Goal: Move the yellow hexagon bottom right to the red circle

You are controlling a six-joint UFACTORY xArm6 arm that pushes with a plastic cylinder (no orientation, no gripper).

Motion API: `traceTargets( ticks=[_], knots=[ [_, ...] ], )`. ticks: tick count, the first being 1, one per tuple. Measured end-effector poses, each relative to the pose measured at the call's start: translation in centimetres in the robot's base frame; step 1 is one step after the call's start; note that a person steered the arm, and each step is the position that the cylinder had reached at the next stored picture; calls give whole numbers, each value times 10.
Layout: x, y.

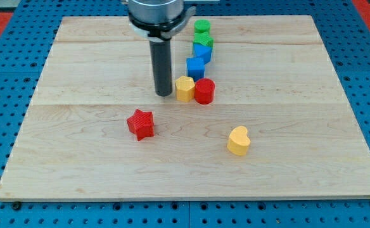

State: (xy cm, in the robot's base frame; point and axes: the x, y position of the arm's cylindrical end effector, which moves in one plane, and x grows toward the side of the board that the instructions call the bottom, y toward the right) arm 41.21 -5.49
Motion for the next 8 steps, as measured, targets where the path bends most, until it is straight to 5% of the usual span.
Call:
traceTargets(
  ticks=[2,6,7,8],
  knots=[
    [-26,25],
    [60,59],
    [110,66],
    [107,112]
  ],
)
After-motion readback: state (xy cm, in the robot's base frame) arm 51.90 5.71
